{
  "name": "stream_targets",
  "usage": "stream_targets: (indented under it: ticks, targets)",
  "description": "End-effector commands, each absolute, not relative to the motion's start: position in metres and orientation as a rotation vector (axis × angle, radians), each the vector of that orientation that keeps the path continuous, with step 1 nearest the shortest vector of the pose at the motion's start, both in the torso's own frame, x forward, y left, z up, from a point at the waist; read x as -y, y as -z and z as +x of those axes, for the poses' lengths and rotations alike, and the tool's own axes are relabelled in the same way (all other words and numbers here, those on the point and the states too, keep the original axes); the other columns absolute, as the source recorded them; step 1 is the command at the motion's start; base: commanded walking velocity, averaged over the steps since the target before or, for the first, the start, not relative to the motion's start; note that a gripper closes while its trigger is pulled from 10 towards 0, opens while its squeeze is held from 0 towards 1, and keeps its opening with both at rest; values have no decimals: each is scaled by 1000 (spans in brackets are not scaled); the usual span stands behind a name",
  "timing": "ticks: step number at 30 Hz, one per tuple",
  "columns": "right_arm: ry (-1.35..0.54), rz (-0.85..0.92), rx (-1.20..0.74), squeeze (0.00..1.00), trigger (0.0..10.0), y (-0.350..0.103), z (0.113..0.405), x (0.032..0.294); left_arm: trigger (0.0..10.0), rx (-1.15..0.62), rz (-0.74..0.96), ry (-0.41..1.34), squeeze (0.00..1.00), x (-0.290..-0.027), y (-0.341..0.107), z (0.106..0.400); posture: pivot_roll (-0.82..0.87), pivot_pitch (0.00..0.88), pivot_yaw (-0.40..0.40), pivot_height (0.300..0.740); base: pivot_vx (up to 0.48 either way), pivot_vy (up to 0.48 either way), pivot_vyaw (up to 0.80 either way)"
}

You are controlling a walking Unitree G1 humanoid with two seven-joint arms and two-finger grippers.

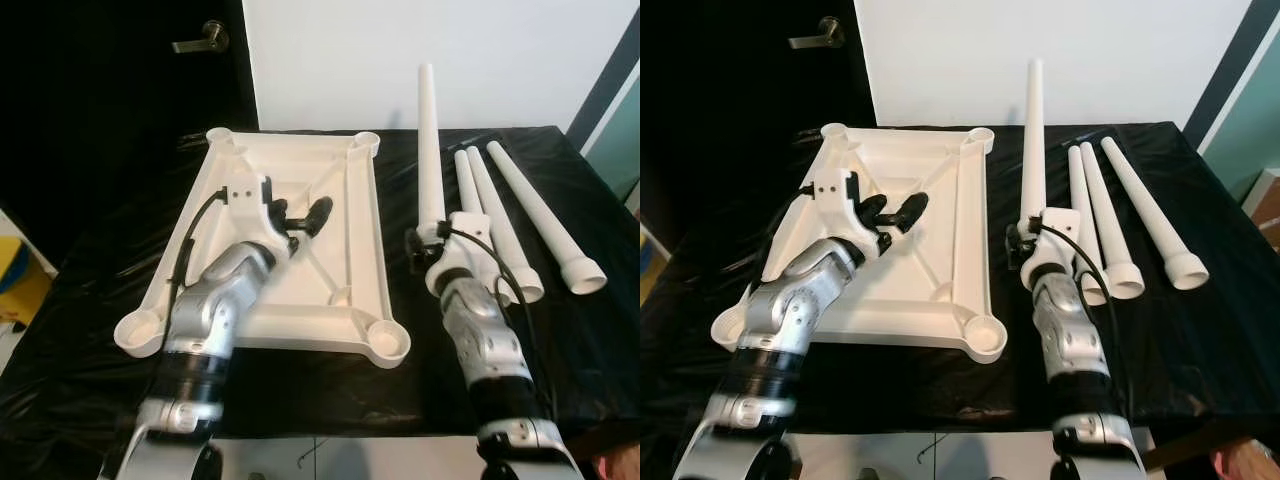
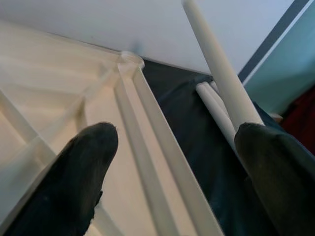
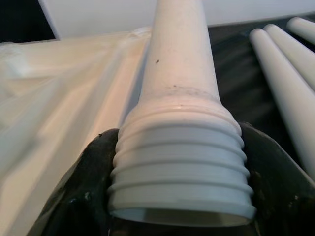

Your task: Building children table

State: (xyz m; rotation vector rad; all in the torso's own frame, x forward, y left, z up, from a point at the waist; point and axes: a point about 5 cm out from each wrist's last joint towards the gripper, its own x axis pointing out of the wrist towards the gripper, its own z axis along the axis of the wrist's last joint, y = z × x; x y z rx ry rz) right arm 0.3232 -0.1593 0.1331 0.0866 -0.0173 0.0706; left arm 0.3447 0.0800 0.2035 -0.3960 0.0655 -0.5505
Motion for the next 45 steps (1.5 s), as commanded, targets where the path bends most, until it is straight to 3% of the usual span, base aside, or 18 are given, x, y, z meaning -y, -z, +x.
stream_targets:
  ticks: [1, 11, 21, 25, 32, 45]
  targets:
    - [-203, 83, 137, 0, 10000, -147, 313, 151, 10000, -88, -473, 734, 0, -69, -208, 349, -19, 0, 17, 740, 0, 0, 0]
    - [-519, 42, 242, 0, 10000, -155, 287, 124, 10000, -180, -642, 867, 0, -59, -213, 359, -32, 0, 31, 740, 0, 0, 0]
    - [-698, -26, 265, 0, 10000, -153, 267, 112, 10000, -146, -734, 889, 0, -73, -236, 376, -36, 0, 37, 740, 0, 0, 0]
    - [-670, -35, 261, 0, 10000, -149, 264, 117, 10000, -114, -763, 884, 0, -86, -249, 383, -41, 0, 39, 740, 0, 0, 0]
    - [-472, 77, 276, 0, 10000, -151, 275, 134, 10000, -138, -646, 834, 0, -96, -235, 382, -47, 0, 45, 740, 0, 0, 0]
    - [-544, 42, 215, 0, 10000, -139, 276, 125, 10000, -126, -621, 949, 0, -87, -232, 368, -24, 0, 28, 740, 0, 0, 0]
